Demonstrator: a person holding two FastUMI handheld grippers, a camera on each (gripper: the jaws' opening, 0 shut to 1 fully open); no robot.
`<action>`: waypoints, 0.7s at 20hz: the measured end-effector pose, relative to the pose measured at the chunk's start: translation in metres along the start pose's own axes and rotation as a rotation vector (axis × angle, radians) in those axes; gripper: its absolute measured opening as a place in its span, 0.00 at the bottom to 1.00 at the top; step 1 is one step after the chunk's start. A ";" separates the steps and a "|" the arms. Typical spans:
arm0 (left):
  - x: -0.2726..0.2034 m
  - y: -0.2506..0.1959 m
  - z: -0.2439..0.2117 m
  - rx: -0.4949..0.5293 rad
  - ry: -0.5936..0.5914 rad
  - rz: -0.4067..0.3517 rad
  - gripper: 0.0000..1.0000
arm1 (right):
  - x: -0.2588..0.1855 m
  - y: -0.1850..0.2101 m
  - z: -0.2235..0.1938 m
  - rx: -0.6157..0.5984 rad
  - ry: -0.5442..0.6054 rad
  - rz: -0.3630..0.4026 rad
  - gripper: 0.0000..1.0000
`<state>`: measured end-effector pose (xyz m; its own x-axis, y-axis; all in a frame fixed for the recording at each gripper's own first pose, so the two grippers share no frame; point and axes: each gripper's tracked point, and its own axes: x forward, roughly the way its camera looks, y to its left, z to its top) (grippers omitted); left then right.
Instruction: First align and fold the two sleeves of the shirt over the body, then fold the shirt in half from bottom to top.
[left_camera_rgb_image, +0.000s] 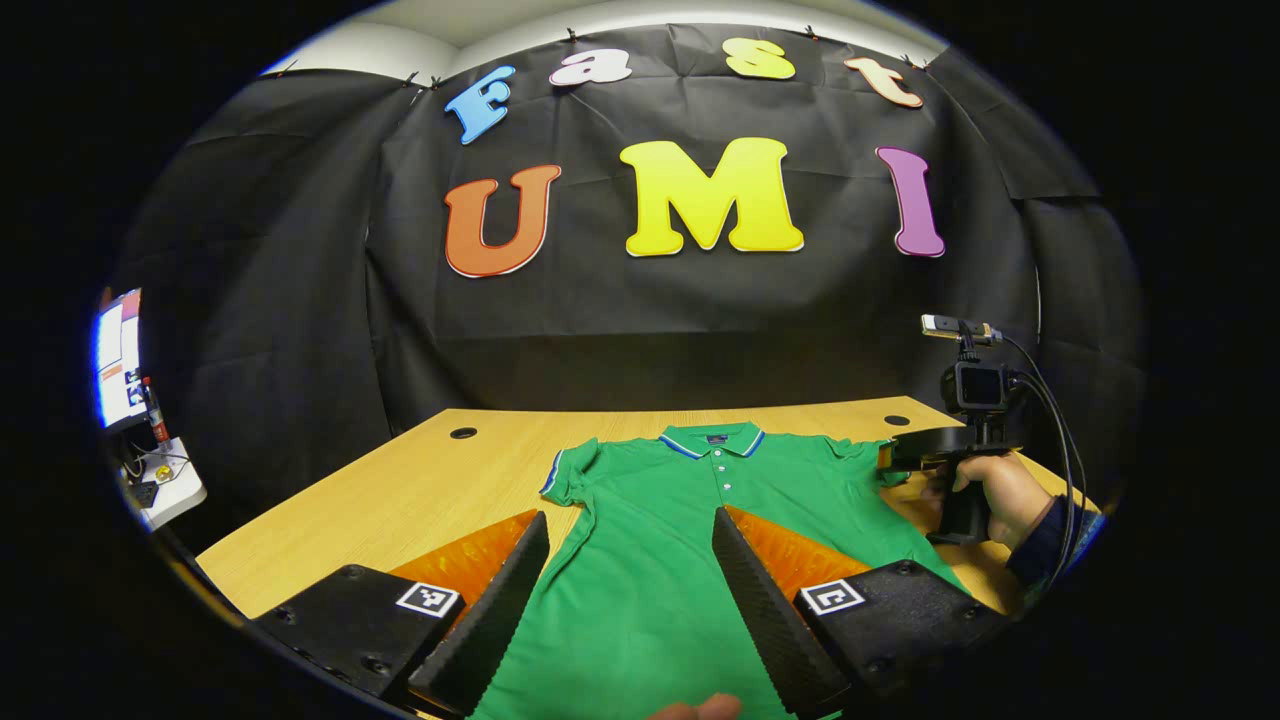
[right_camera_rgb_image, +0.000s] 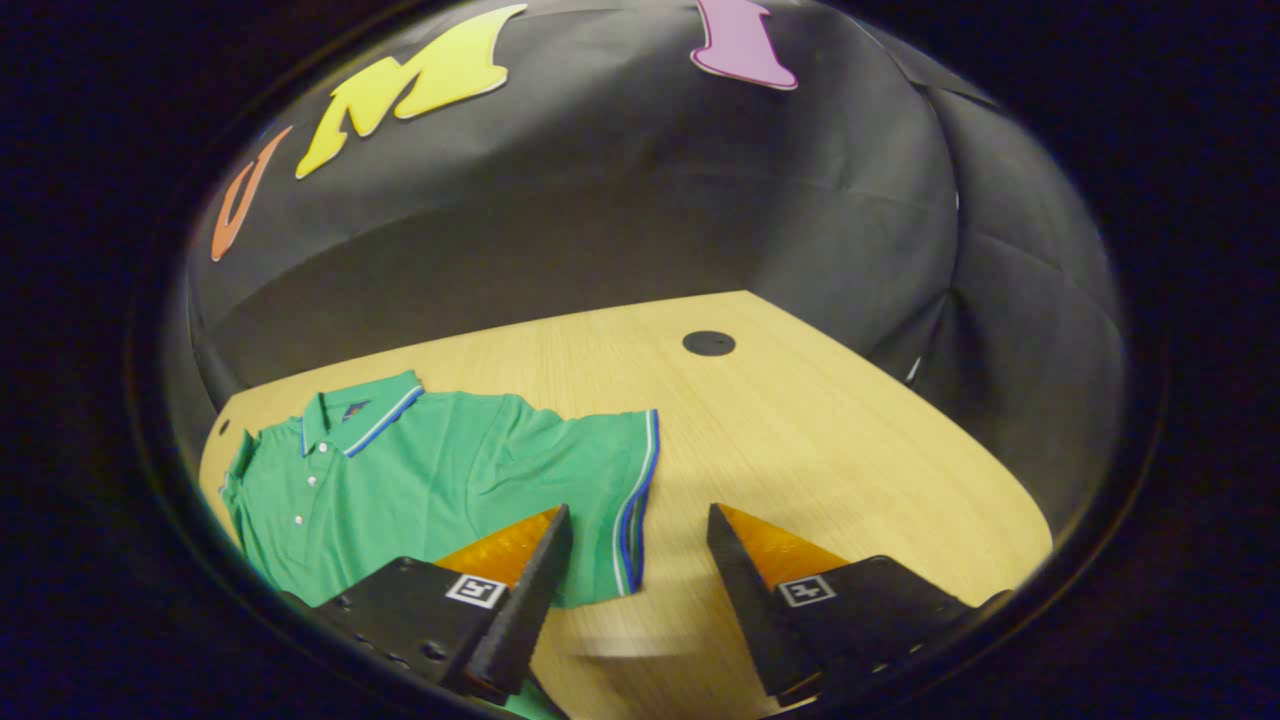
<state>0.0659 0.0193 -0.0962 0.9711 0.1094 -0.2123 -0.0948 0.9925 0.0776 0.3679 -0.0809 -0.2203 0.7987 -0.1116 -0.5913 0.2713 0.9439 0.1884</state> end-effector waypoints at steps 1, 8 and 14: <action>0.001 0.001 -0.003 -0.001 0.009 0.002 1.00 | 0.002 -0.002 0.003 0.001 0.000 -0.003 0.69; -0.001 0.010 0.003 -0.009 0.000 0.016 1.00 | 0.004 0.015 0.008 -0.013 0.024 0.053 0.00; 0.001 0.016 0.003 -0.028 0.007 0.017 1.00 | -0.017 0.040 0.036 -0.174 -0.082 0.055 0.02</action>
<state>0.0658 0.0347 -0.0925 0.9676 0.1266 -0.2184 -0.1176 0.9916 0.0535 0.3845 -0.0530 -0.1745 0.8530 -0.0763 -0.5164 0.1344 0.9880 0.0759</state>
